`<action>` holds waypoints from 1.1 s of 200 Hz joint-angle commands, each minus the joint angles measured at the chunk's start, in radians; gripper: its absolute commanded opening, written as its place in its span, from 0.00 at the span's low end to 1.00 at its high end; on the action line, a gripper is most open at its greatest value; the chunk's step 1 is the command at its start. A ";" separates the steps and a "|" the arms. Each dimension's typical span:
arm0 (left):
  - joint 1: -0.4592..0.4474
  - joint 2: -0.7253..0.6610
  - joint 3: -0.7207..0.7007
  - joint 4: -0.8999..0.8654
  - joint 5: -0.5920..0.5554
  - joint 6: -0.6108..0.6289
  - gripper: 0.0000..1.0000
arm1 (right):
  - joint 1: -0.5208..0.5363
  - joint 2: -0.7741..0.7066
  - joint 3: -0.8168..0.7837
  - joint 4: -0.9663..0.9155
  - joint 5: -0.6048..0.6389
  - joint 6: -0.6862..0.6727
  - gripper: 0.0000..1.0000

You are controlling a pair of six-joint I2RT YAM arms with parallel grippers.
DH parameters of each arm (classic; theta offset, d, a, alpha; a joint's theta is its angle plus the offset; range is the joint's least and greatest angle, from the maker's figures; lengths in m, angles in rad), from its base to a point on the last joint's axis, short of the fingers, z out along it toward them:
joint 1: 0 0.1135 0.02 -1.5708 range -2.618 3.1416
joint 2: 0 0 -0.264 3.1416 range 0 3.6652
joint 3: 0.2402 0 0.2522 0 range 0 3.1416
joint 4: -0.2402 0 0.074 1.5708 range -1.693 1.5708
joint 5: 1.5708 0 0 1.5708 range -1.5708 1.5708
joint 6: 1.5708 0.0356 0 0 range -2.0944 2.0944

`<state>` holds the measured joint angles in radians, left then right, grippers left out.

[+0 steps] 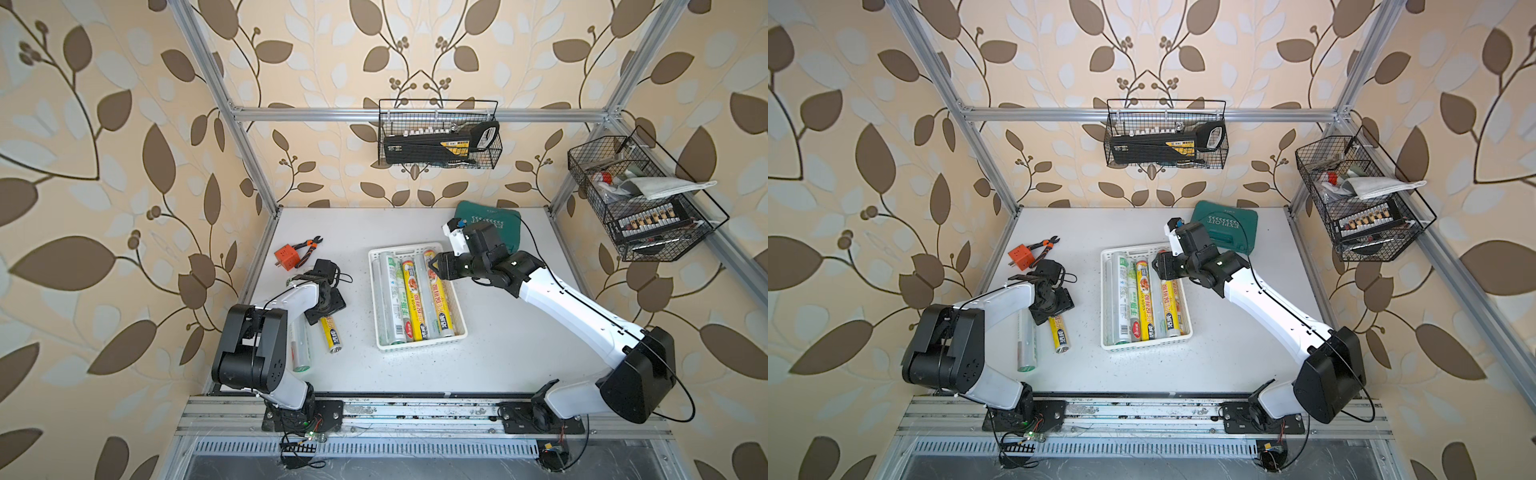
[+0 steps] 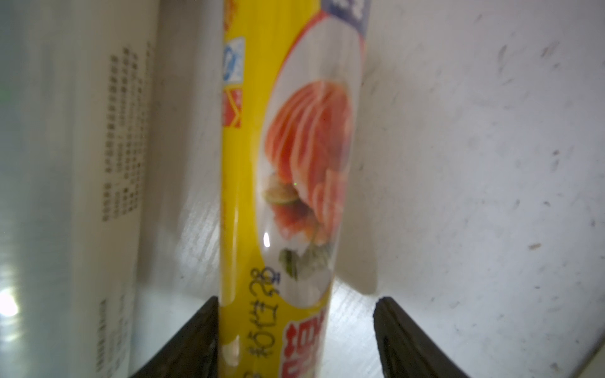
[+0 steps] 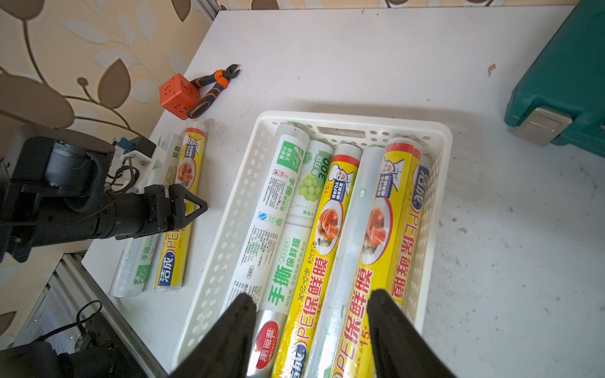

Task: Put the plastic wrap into the basket
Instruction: Pick up the plastic wrap from the center of the board.

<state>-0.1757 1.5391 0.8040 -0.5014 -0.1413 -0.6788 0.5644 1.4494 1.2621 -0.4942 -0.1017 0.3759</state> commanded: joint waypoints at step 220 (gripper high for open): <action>-0.243 -0.226 0.448 -0.371 -0.105 0.028 0.29 | -0.065 -0.033 -0.047 -0.021 0.007 0.001 0.58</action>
<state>-0.3504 1.3289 1.1065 -0.7704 -0.1745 -0.6525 0.5159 1.4414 1.2339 -0.5064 -0.1047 0.3763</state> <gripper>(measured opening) 0.424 0.577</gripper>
